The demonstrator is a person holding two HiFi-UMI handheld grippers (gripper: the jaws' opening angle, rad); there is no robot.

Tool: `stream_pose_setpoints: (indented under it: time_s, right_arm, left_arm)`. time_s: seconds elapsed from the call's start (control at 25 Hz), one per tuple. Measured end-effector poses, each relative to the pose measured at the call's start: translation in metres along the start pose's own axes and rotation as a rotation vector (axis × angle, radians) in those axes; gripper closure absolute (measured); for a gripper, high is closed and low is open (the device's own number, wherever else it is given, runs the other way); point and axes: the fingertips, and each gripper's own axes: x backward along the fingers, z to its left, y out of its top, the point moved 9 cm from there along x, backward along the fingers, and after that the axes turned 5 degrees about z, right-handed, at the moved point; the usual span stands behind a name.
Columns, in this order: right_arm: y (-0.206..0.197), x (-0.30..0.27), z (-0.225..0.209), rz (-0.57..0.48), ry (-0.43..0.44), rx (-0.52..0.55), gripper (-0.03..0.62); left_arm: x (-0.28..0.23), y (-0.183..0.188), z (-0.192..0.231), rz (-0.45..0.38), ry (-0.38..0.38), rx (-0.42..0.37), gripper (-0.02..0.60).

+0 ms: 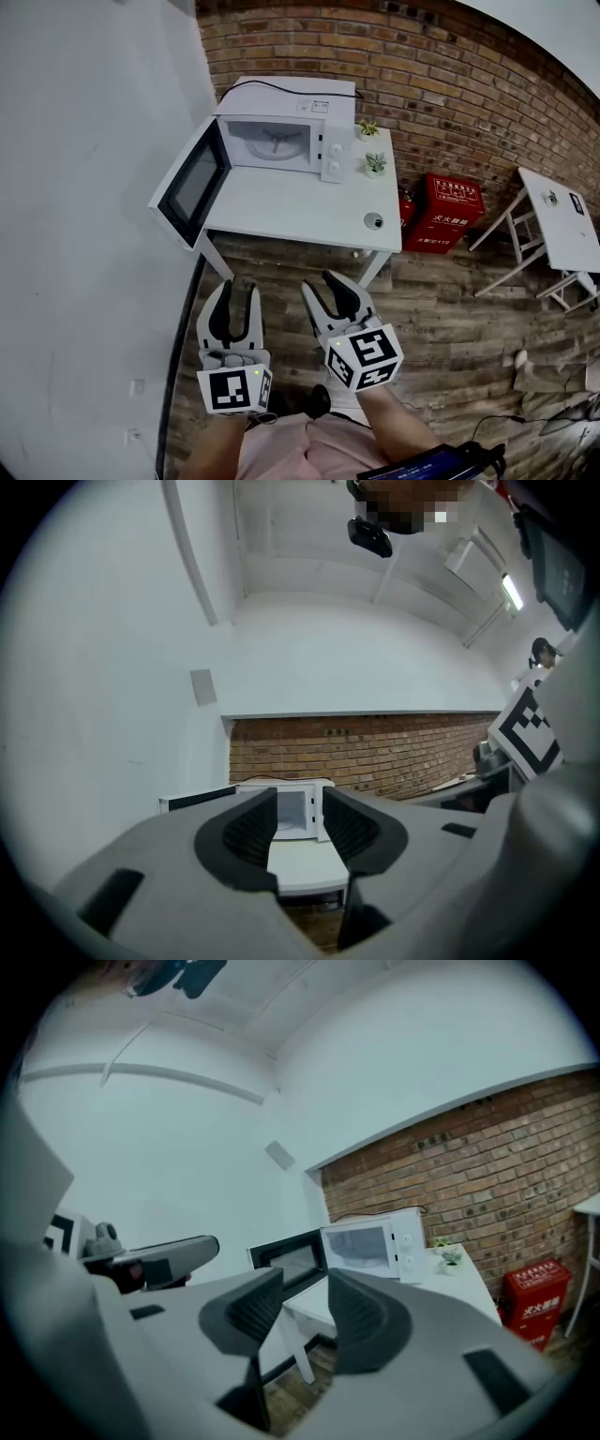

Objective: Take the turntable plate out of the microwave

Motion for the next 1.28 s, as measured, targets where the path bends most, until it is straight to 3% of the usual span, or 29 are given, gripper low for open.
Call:
stream_pose_setpoints:
  time_s: [0.44,0.76,1.0,1.28]
  right_arm:
    - [-0.009,-0.016,-0.031,0.031,0.052,-0.006,0.448]
    - [-0.017,-0.078,-0.046,0.068,0.049,-0.034,0.450]
    - [-0.018,-0.157,-0.057,0.113,-0.002,-0.049,0.450]
    - [0.012,-0.244,-0.068,0.101,-0.084,-0.062,0.457]
  left_arm:
    - [-0.018,-0.015,-0.018,0.039,0.053,-0.022,0.440]
    - [-0.064,-0.036,0.016,0.062,0.044,-0.012,0.440]
    - [-0.134,-0.060,0.065,0.097,-0.007,0.052,0.440]
    - [-0.217,-0.055,0.117,0.084,-0.120,0.066,0.440]
